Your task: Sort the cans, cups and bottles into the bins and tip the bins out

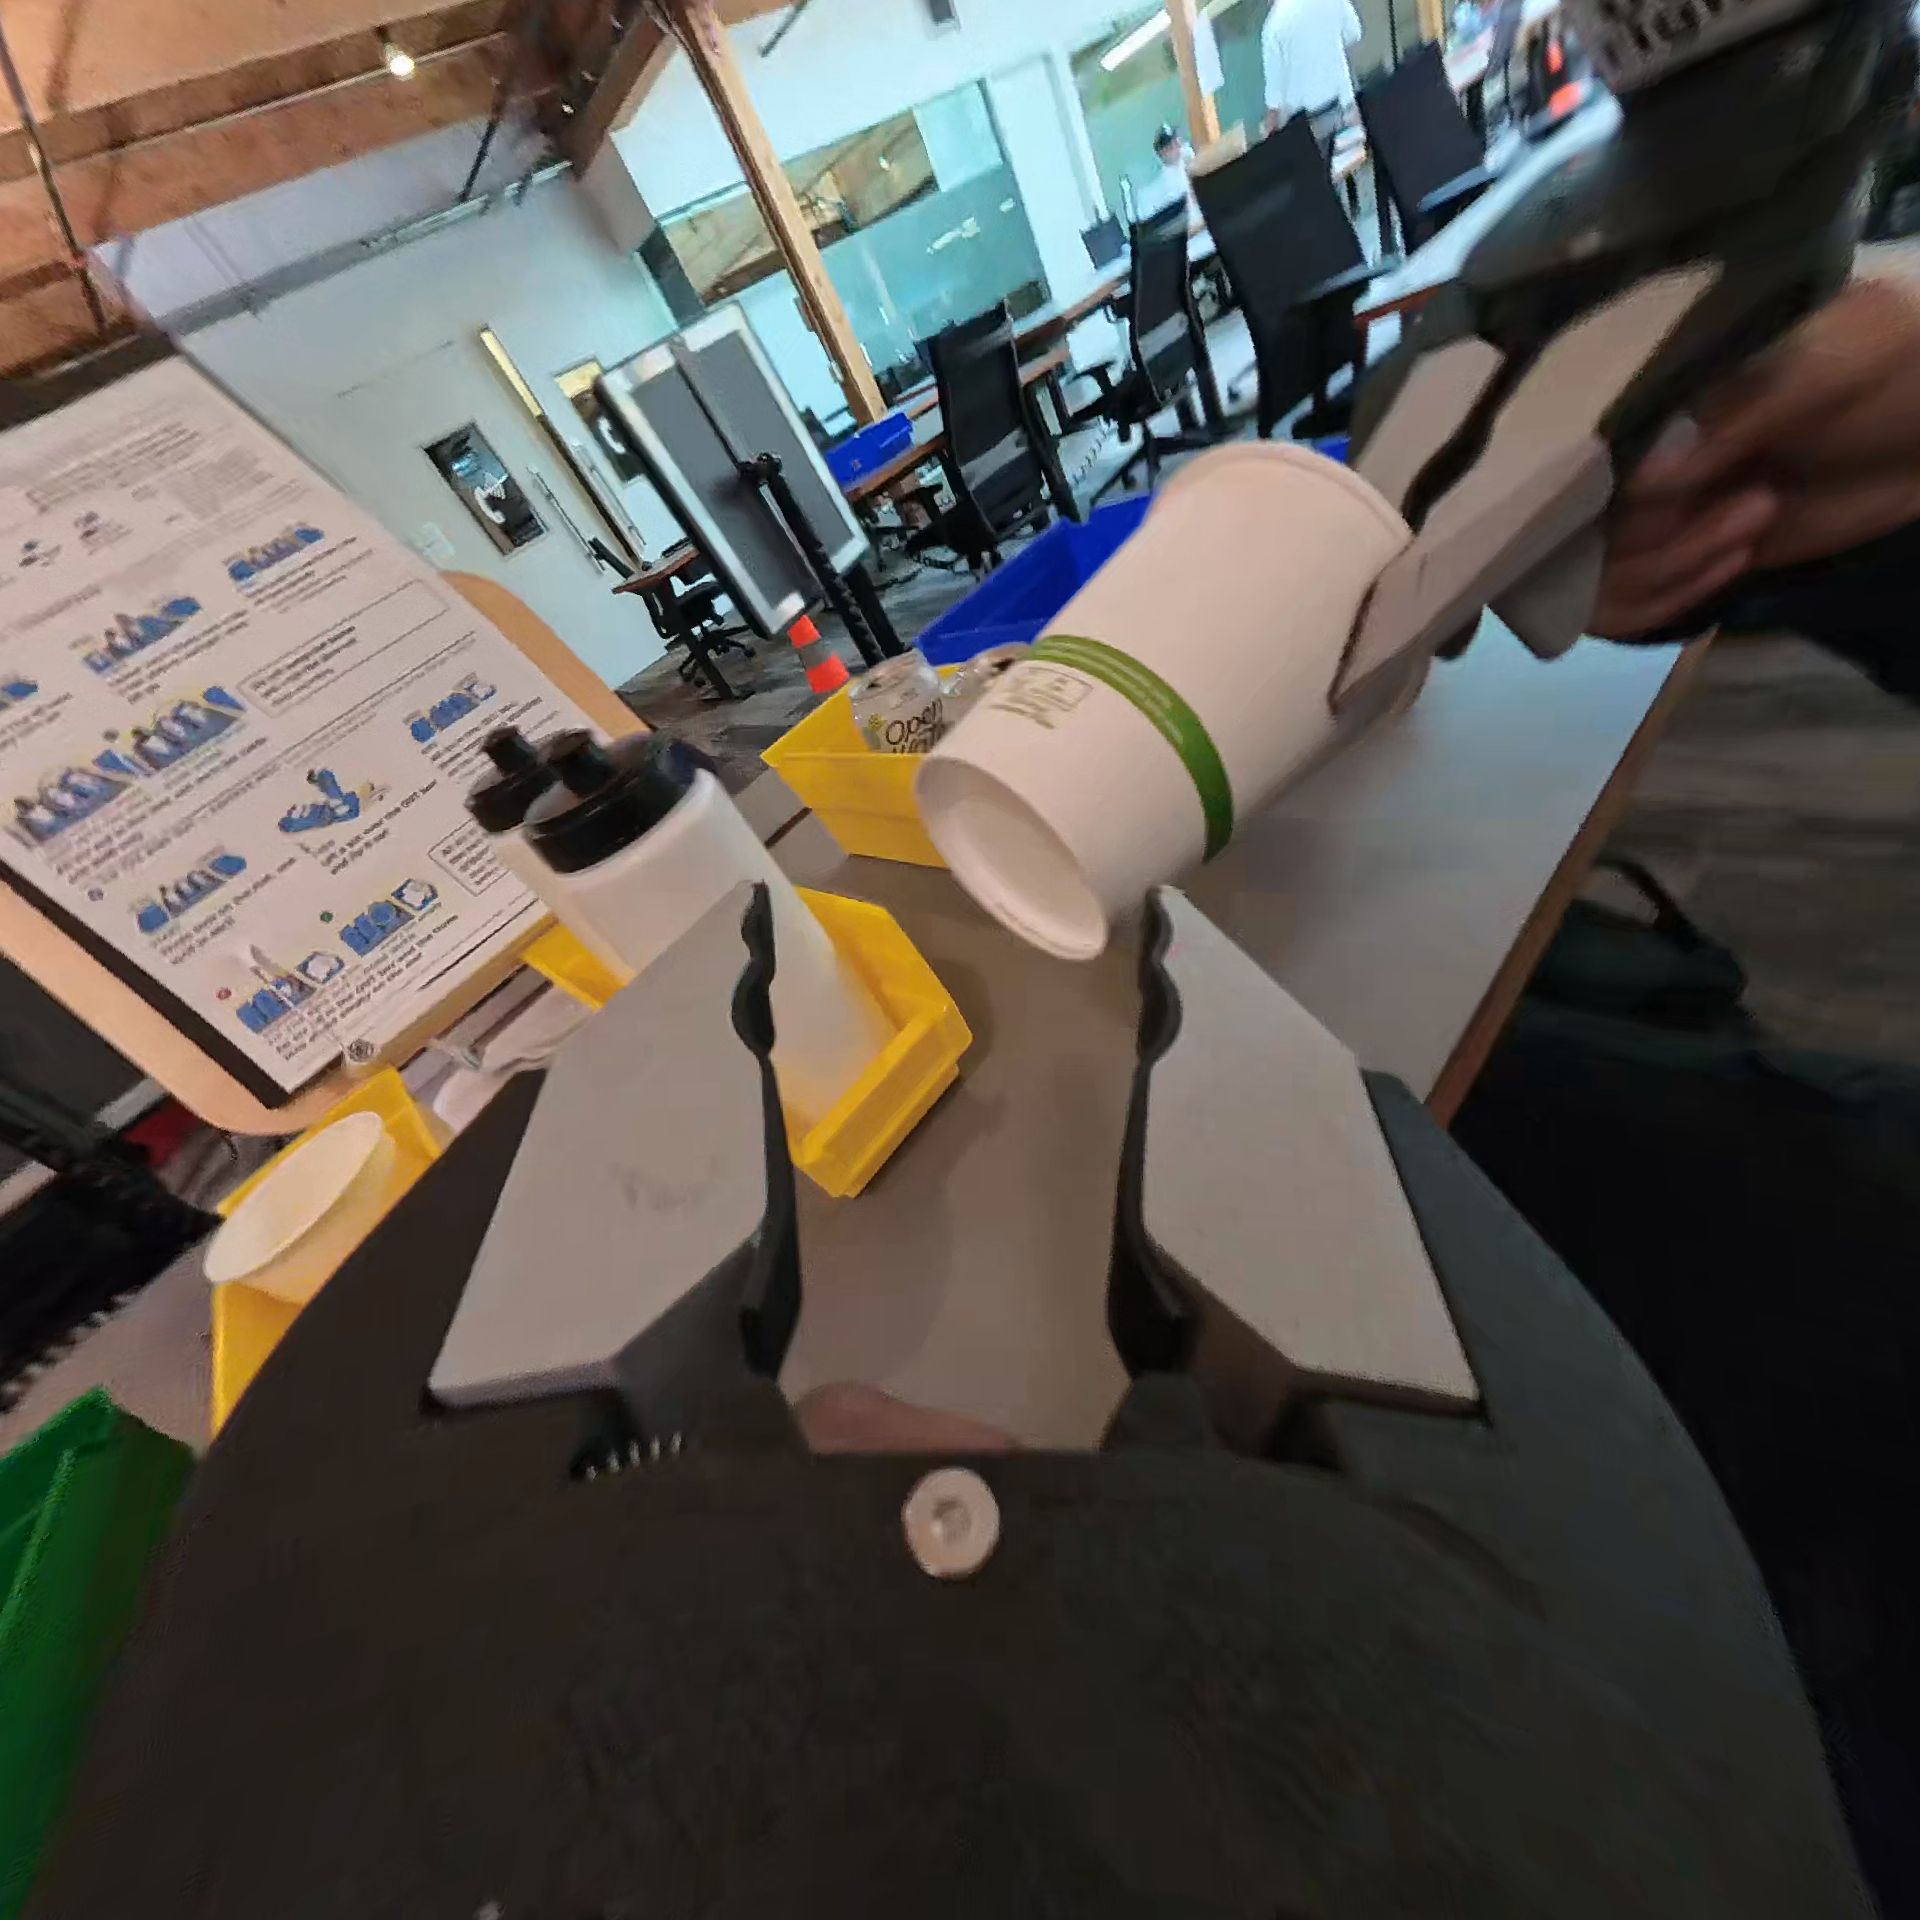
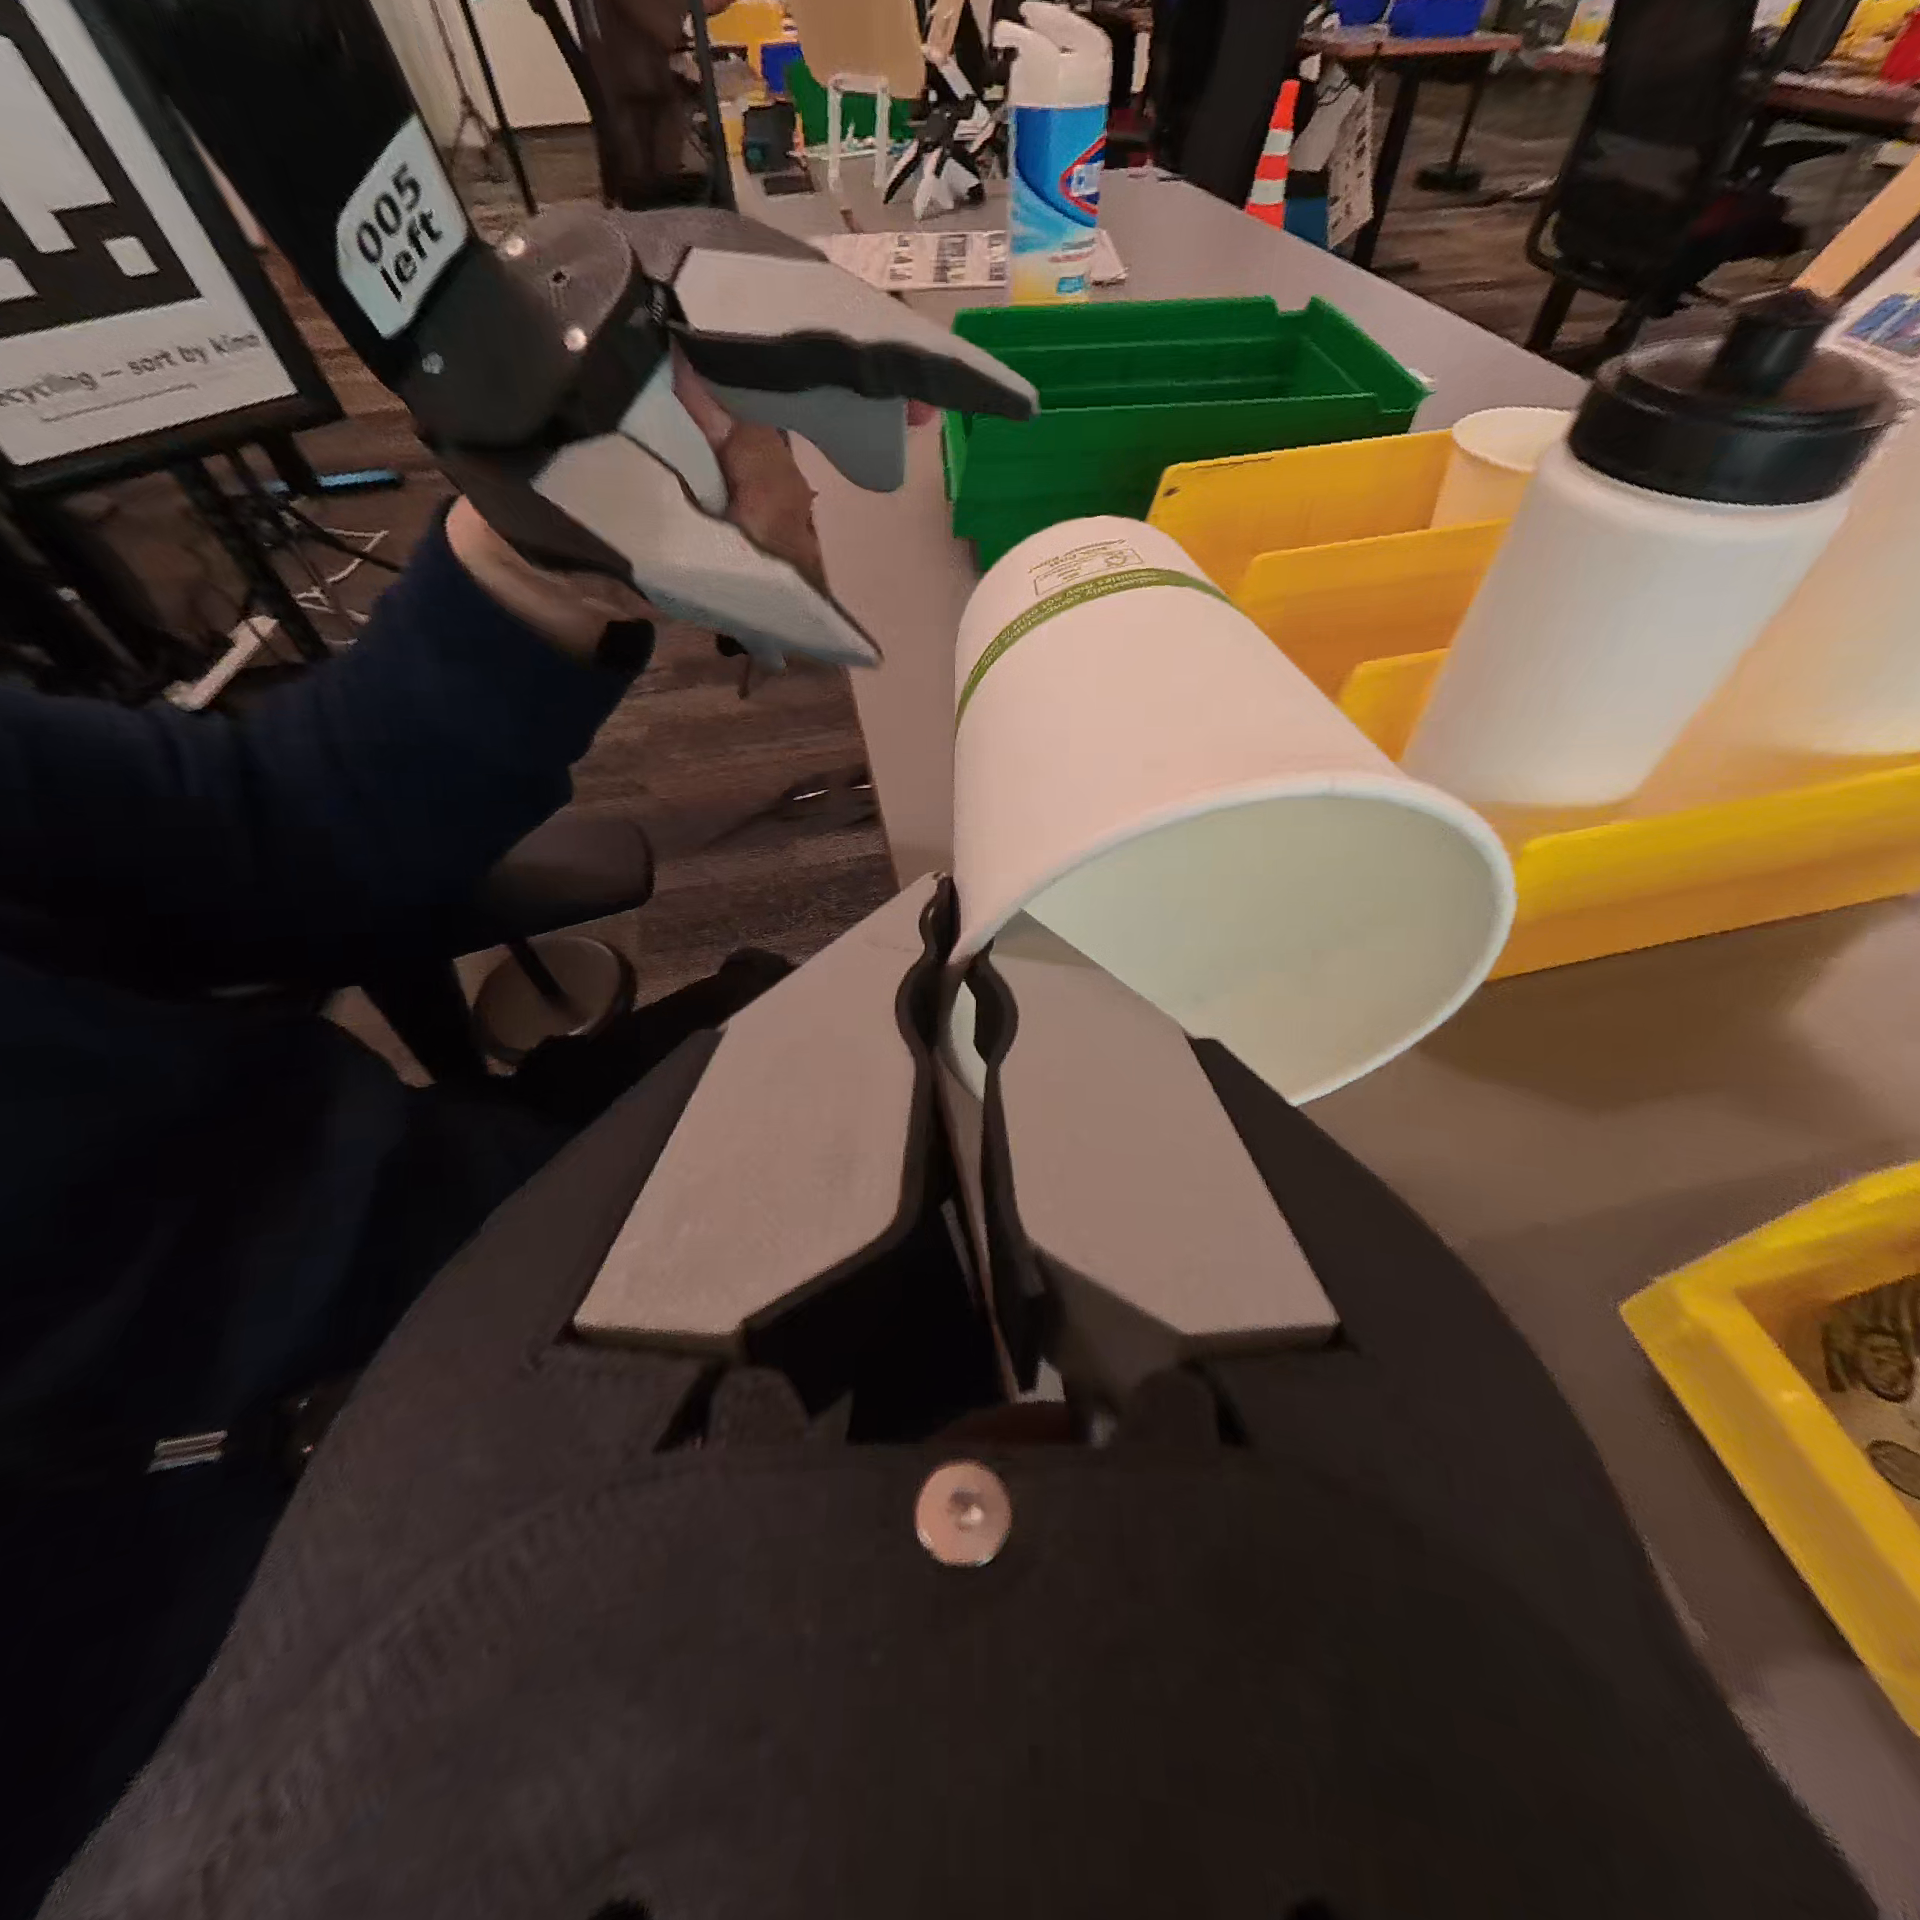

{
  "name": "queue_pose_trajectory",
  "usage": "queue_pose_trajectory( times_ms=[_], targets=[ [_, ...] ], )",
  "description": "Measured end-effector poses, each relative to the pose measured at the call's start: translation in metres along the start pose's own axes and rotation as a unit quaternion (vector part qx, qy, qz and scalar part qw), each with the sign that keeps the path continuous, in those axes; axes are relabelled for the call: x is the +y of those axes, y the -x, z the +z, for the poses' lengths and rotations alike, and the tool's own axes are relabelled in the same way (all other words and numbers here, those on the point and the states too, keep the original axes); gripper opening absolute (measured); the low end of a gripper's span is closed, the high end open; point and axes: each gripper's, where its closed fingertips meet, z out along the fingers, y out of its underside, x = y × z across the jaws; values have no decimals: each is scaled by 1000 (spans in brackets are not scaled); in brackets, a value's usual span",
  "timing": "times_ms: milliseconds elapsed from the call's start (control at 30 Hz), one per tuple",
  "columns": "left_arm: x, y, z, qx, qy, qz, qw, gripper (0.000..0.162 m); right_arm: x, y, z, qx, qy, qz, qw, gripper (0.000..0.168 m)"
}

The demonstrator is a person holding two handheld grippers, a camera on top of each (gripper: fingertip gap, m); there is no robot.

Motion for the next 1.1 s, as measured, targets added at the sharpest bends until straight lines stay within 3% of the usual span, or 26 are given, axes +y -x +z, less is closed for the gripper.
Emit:
queue_pose_trajectory(
  times_ms=[100,167,200,533,600,700,867,933,1033,1100],
  targets=[
    [10,-31,16,14,39,99,994,66,11,6,10,6,37,-7,999,0],
    [14,-54,25,39,54,132,989,61,20,8,18,18,66,-21,997,0],
    [16,-64,29,49,61,136,988,65,23,11,21,16,78,-24,996,0],
    [59,-71,60,-31,167,275,946,95,32,45,41,-35,107,-47,992,3],
    [63,-67,63,-50,176,289,940,90,35,42,44,-22,113,-57,992,4],
    [64,-61,65,-45,174,243,953,90,30,36,46,9,101,-71,992,3],
    [55,-15,52,-88,141,163,972,89,13,16,35,74,61,-85,992,25],
    [49,7,41,-101,111,104,983,88,4,6,27,93,34,-71,993,19],
    [41,23,27,-61,56,-23,996,89,1,-6,19,98,17,-46,994,22],
    [24,13,20,10,-7,-121,993,90,1,-10,19,91,8,-34,995,26]
  ],
)
